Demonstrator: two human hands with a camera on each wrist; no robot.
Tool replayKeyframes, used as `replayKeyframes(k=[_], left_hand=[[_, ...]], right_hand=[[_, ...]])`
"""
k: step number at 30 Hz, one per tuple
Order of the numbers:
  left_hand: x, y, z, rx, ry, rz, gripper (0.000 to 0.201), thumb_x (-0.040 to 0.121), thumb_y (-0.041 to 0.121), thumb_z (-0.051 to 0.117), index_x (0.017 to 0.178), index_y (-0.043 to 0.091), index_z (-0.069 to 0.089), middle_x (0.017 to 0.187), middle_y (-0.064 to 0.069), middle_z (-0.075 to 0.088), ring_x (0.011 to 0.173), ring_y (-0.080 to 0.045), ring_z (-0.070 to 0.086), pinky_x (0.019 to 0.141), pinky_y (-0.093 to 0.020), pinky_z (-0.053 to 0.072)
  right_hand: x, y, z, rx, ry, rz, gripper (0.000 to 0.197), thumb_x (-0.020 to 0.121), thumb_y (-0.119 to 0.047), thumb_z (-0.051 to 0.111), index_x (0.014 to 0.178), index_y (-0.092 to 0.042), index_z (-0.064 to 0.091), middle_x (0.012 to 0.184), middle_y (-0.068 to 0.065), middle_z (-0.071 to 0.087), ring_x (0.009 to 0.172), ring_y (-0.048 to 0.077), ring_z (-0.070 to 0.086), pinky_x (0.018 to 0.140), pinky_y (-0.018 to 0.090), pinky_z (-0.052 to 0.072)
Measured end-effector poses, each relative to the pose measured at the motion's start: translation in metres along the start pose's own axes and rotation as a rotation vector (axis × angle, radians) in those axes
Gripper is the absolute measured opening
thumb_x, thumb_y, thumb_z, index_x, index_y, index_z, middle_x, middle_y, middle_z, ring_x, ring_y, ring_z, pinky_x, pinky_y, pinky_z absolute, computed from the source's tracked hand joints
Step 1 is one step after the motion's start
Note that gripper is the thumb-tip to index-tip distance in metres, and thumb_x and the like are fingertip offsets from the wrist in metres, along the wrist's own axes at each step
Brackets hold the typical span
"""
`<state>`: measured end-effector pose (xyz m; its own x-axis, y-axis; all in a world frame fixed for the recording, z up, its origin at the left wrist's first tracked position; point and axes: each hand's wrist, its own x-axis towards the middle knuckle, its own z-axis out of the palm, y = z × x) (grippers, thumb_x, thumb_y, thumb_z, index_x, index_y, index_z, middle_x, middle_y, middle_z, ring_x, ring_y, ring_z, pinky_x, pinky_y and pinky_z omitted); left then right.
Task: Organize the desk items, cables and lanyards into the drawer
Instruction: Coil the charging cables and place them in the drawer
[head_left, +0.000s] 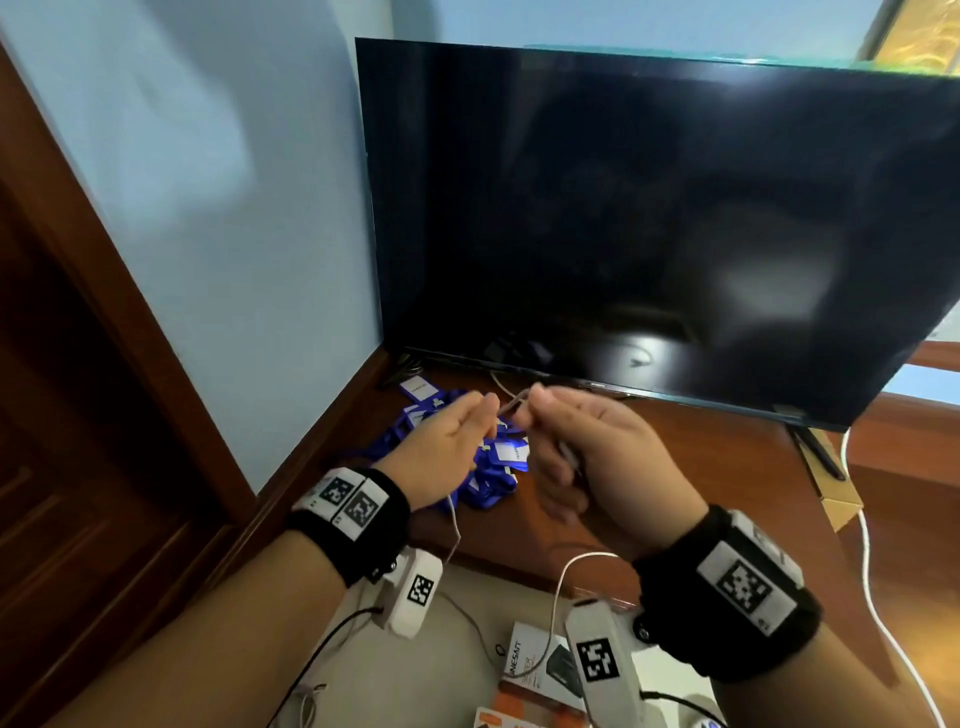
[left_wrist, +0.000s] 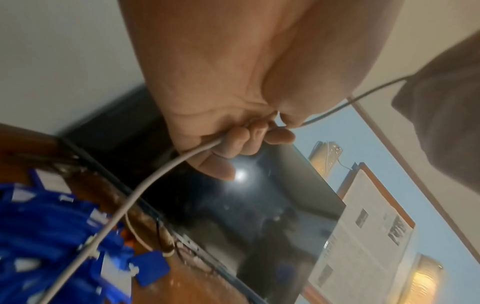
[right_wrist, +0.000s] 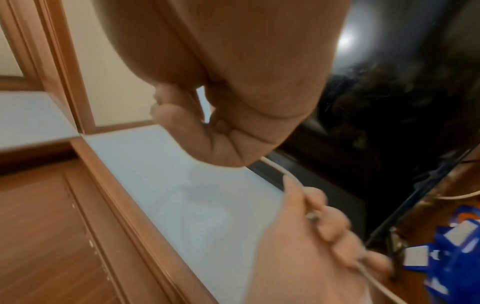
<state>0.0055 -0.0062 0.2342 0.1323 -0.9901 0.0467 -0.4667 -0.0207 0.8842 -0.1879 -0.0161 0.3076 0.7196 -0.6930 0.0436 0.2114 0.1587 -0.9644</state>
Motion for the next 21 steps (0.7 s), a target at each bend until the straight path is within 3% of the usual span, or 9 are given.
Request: replayKeyframes(k=[3,6,9,11,13,15,17,19,21], left_hand=[[-0.016,-0.009,0.023,-0.107,-0.073,-0.010,0.056,0.100,0.068,0.035,0.077,0.020,0.052,0.069,0.006,0.045,0.066,-0.013,0.048,0.078,-0.044,0.055],[-0.034,-0.012,0.035,-0.073,-0.162,-0.031,0.052,0.099,0.066,0.034,0.066,0.028,0.047,0.061,0.013,0.041,0.061,-0.010,0.045,0.075,-0.034,0.054],[-0.044,-0.007,0.027,-0.034,-0.215,-0.001,0.053,0.103,0.064,0.035,0.066,0.029,0.049,0.060,0.013,0.043,0.061,-0.008,0.045,0.072,-0.034,0.052],[-0.047,0.006,0.013,-0.003,-0.233,0.060,0.053,0.104,0.062,0.038,0.071,0.025,0.054,0.060,0.011,0.044,0.062,-0.010,0.045,0.069,-0.035,0.048],[-0.050,0.031,-0.001,0.072,-0.205,0.148,0.052,0.106,0.053,0.039,0.075,0.016,0.059,0.059,0.014,0.049,0.059,-0.002,0.046,0.068,-0.023,0.043],[-0.048,0.056,-0.013,0.173,-0.135,0.216,0.049,0.109,0.040,0.040,0.077,0.010,0.062,0.053,0.020,0.053,0.053,0.004,0.049,0.061,-0.012,0.038],[-0.038,0.071,-0.024,0.254,-0.054,0.261,0.049,0.110,0.038,0.041,0.074,0.013,0.064,0.052,0.018,0.054,0.053,0.002,0.051,0.059,-0.013,0.038],[-0.025,0.073,-0.031,0.286,0.040,0.306,0.051,0.108,0.046,0.042,0.067,0.021,0.061,0.060,0.006,0.058,0.059,-0.007,0.055,0.061,-0.019,0.040],[-0.010,0.069,-0.032,0.247,0.103,0.306,0.054,0.108,0.049,0.042,0.066,0.017,0.056,0.062,-0.006,0.055,0.058,-0.016,0.053,0.062,-0.025,0.042]], right_hand=[[0.002,-0.024,0.008,0.147,0.072,-0.111,0.028,0.100,-0.031,0.052,0.089,-0.006,0.060,0.062,0.011,0.058,0.047,0.021,0.055,0.046,0.031,0.052],[0.006,-0.036,-0.001,0.134,0.158,-0.284,0.028,0.102,-0.027,0.052,0.093,-0.004,0.063,0.109,0.019,0.075,0.106,0.027,0.074,0.093,0.040,0.059],[0.015,-0.031,-0.025,-0.362,0.336,-0.491,0.029,0.106,-0.015,0.054,0.096,0.010,0.066,0.116,0.010,0.075,0.127,0.008,0.062,0.114,0.038,0.045],[0.022,-0.014,-0.041,-0.730,0.362,-0.526,0.021,0.104,-0.012,0.057,0.099,0.003,0.070,0.120,-0.015,0.071,0.130,-0.007,0.054,0.118,0.028,0.038],[0.027,0.008,-0.051,-1.004,0.327,-0.404,0.018,0.104,-0.019,0.057,0.094,-0.010,0.069,0.114,-0.018,0.070,0.124,-0.005,0.057,0.108,0.022,0.042],[0.026,0.026,-0.054,-1.091,0.260,-0.223,0.027,0.106,-0.026,0.054,0.082,-0.015,0.060,0.080,-0.010,0.067,0.085,-0.004,0.064,0.076,0.024,0.044],[0.020,0.037,-0.043,-0.878,0.171,-0.020,0.033,0.109,-0.027,0.048,0.080,-0.016,0.061,0.055,-0.007,0.059,0.051,0.000,0.056,0.058,0.021,0.039],[0.013,0.040,-0.029,-0.579,0.133,0.090,0.041,0.109,-0.031,0.044,0.080,-0.011,0.064,0.043,-0.005,0.048,0.037,0.009,0.044,0.046,0.020,0.037],[0.008,0.035,-0.018,-0.359,0.101,0.075,0.052,0.109,-0.038,0.040,0.074,-0.007,0.063,0.040,0.003,0.039,0.035,0.015,0.038,0.052,0.025,0.048]])
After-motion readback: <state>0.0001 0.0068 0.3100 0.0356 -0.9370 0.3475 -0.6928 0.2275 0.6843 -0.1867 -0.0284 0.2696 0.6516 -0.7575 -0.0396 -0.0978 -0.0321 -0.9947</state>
